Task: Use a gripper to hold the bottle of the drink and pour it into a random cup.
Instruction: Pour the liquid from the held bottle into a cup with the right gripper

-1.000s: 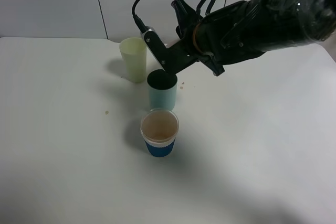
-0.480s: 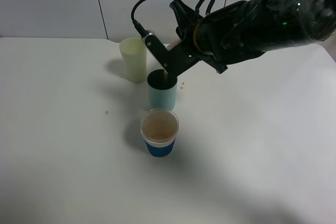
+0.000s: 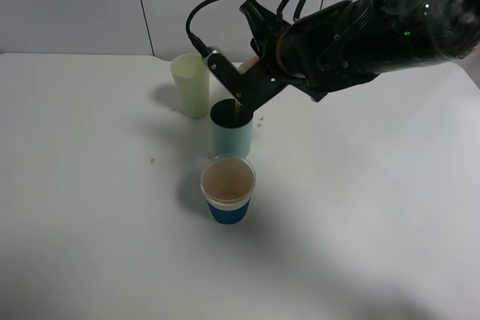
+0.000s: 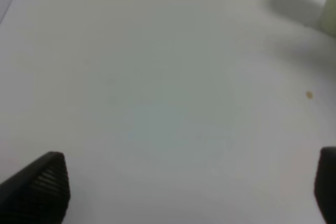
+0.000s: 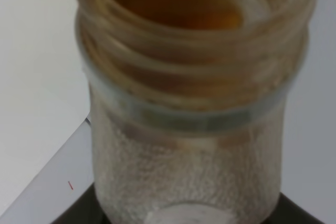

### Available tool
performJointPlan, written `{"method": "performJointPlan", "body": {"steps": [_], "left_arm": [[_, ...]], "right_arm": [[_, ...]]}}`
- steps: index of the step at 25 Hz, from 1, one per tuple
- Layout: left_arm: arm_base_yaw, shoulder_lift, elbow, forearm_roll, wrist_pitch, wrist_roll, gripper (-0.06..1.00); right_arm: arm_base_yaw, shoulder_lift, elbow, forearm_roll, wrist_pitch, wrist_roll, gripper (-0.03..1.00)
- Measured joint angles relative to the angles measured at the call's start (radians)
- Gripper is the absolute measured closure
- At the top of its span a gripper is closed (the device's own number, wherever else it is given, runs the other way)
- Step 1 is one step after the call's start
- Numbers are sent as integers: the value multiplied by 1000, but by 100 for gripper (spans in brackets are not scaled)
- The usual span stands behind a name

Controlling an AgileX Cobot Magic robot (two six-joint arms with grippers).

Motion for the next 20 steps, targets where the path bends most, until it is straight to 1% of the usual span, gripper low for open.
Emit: {"method": "performJointPlan", "body": {"steps": [15,20], "left_arm": [[0,0,0,5,0,0,1],[0,0,0,0,0,0,1]], "right_arm": [[20,0,0,-8,16,-85,61],[28,0,0,-21,23,-89,61]]}}
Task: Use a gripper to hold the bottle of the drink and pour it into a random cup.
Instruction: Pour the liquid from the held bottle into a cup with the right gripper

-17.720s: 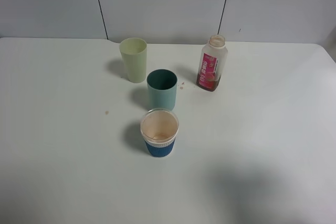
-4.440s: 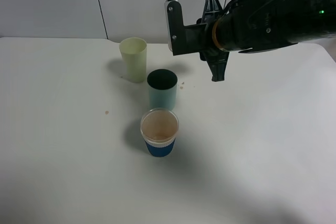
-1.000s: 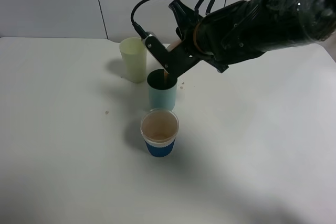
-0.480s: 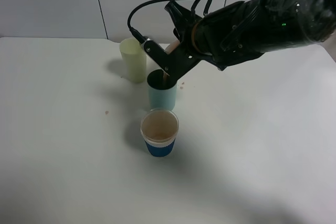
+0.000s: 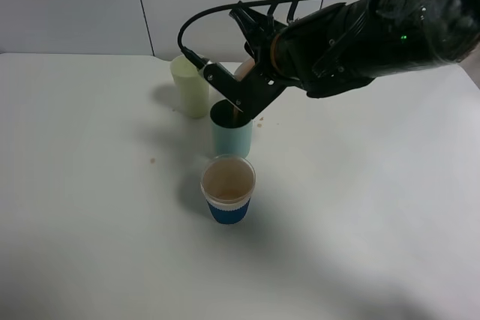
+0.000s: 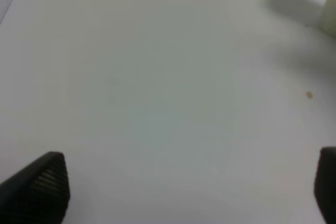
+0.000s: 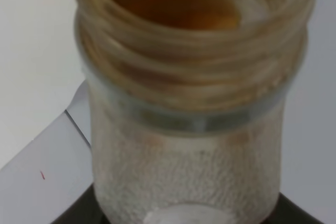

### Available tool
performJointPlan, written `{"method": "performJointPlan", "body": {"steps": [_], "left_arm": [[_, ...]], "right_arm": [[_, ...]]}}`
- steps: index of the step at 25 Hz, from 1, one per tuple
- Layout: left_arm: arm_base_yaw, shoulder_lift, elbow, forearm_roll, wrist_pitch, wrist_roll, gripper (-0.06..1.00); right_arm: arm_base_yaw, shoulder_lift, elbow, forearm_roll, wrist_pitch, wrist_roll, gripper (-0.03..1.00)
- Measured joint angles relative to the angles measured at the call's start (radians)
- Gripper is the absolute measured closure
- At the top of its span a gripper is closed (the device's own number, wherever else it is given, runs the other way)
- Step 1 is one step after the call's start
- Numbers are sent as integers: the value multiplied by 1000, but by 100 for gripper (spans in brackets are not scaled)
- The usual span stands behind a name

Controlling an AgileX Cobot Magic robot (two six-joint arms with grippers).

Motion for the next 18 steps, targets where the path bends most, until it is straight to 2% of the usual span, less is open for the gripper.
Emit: {"method": "performJointPlan", "body": {"steps": [9,18], "left_arm": [[0,0,0,0,0,0,1],[0,0,0,0,0,0,1]], "right_arm": [[9,0,-2,-5,4,-6,61],[24,0,-85,-32,9,-7,61]]}}
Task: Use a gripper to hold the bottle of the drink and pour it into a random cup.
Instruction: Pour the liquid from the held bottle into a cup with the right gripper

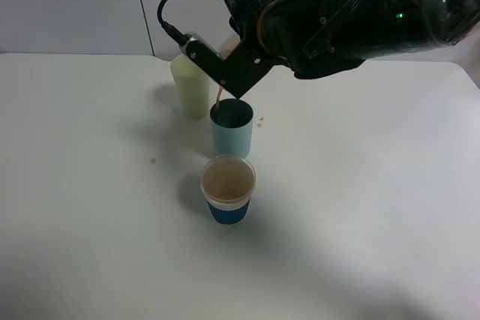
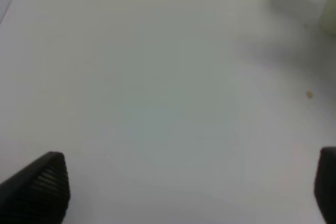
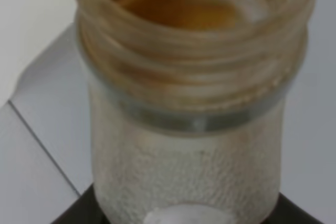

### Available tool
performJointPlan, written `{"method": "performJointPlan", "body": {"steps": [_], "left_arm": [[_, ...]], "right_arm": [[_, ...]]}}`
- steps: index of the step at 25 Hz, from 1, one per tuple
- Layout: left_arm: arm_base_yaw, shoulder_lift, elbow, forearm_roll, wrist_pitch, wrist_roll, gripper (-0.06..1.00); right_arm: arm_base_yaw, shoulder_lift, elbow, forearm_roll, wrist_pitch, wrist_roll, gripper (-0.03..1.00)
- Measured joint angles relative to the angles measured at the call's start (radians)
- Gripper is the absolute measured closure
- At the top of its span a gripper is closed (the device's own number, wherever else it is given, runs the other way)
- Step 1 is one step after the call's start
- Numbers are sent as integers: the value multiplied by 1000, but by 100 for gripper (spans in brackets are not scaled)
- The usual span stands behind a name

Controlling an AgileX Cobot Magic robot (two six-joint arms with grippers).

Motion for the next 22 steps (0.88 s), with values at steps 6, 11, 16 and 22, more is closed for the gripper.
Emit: {"method": "performJointPlan", "body": {"steps": [6,11,16,22], "left_arm": [[0,0,0,0,0,0,1],[0,0,0,0,0,0,1],[0,0,0,0,0,0,1],[0,0,0,0,0,0,1]], "right_arm": [[0,0,0,1,1,-9,61],[0,0,0,1,1,-70,61],[6,0,0,0,21,-153,61],[8,0,0,-19,27,-183,61]]}}
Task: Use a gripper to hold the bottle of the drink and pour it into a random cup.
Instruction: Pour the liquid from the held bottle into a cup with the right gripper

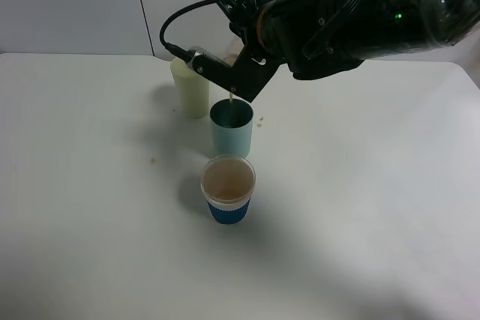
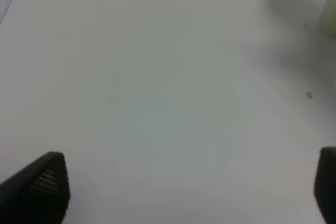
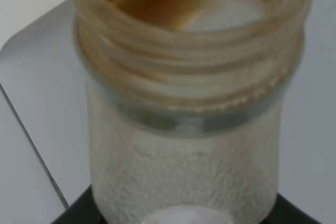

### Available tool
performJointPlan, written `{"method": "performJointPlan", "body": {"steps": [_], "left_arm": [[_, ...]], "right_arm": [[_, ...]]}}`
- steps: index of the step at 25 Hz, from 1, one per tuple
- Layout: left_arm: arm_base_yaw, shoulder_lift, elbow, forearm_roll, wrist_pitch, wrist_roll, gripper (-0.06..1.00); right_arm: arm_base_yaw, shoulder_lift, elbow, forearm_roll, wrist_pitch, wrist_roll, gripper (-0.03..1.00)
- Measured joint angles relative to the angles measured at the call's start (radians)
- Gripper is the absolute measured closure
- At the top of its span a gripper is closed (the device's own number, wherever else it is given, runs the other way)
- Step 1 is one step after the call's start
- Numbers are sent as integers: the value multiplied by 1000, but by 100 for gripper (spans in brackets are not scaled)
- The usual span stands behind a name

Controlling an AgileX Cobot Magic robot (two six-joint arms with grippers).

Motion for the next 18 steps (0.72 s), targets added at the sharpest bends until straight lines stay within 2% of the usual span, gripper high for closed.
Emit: {"method": "performJointPlan", "body": {"steps": [13,18], "left_arm": [[0,0,0,5,0,0,1],[0,0,0,0,0,0,1]], "right_arm": [[16,0,0,-115,-9,-7,61],[16,0,0,-129,-9,-7,61]]}}
